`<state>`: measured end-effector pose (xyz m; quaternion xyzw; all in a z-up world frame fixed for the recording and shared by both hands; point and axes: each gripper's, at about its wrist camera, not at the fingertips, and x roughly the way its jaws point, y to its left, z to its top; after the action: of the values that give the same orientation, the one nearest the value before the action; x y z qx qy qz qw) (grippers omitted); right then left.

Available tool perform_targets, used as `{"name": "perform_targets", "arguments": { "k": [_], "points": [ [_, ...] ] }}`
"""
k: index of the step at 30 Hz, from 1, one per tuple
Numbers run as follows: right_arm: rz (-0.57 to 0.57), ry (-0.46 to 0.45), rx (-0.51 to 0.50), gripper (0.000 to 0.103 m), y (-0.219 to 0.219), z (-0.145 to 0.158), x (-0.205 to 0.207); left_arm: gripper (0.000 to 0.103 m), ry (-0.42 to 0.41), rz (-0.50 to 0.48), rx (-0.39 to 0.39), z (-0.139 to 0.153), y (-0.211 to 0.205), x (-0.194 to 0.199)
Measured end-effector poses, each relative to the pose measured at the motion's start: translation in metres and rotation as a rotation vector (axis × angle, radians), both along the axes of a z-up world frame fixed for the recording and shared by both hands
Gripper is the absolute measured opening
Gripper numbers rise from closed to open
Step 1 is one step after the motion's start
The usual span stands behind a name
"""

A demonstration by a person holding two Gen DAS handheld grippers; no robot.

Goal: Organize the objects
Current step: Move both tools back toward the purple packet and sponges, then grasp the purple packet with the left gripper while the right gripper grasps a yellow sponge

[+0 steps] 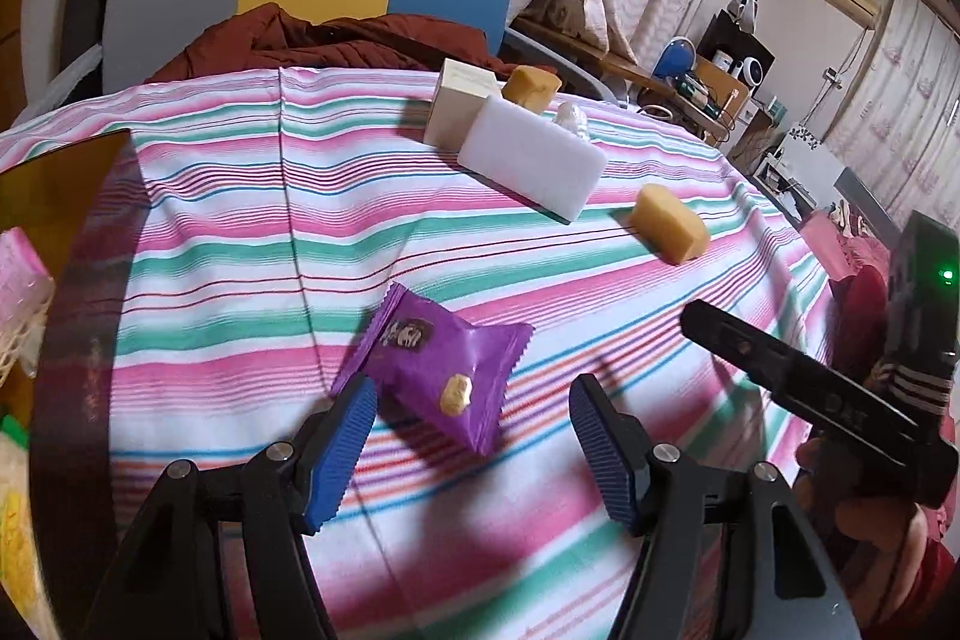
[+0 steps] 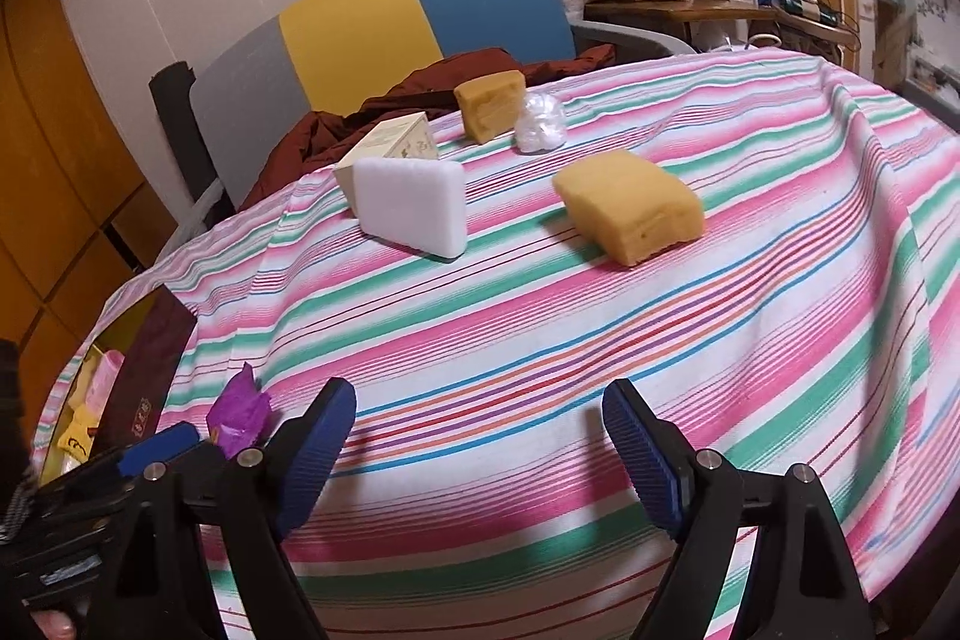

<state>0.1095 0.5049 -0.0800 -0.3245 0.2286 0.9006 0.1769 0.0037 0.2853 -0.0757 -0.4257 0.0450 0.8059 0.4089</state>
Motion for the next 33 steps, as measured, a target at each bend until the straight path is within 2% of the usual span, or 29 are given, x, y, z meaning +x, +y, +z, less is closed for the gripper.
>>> {"name": "perform_targets", "arguments": {
  "k": [8, 14, 17, 20, 22, 25, 30, 33],
  "points": [
    [-0.005, 0.005, -0.016, 0.085, 0.004, -0.004, 0.002, 0.068, 0.034, 0.032, -0.031, -0.011, 0.014, -0.016],
    [-0.019, 0.005, -0.016, 0.085, 0.010, -0.006, 0.004, 0.068, 0.078, 0.011, -0.033, -0.011, 0.031, -0.022],
    [-0.022, 0.011, 0.003, 0.085, 0.014, -0.003, 0.004, 0.068, 0.022, -0.014, -0.033, -0.020, 0.036, -0.030],
    [-0.028, 0.031, 0.053, 0.089, 0.026, 0.007, 0.000, 0.068, -0.031, -0.012, 0.039, -0.022, 0.026, -0.037],
    [-0.041, 0.048, 0.122, 0.092, 0.035, 0.017, -0.005, 0.068, -0.065, -0.010, 0.087, -0.024, 0.019, -0.040],
    [-0.058, 0.014, 0.210, 0.094, 0.057, 0.024, -0.025, 0.068, -0.081, -0.007, 0.123, -0.025, 0.013, -0.040],
    [-0.091, -0.040, 0.201, 0.094, 0.097, 0.018, -0.055, 0.068, -0.059, -0.012, 0.110, -0.025, 0.014, -0.034],
    [-0.089, -0.078, 0.189, 0.090, 0.107, 0.007, -0.067, 0.068, -0.070, -0.014, 0.128, -0.026, 0.012, -0.036]
  ]
}}
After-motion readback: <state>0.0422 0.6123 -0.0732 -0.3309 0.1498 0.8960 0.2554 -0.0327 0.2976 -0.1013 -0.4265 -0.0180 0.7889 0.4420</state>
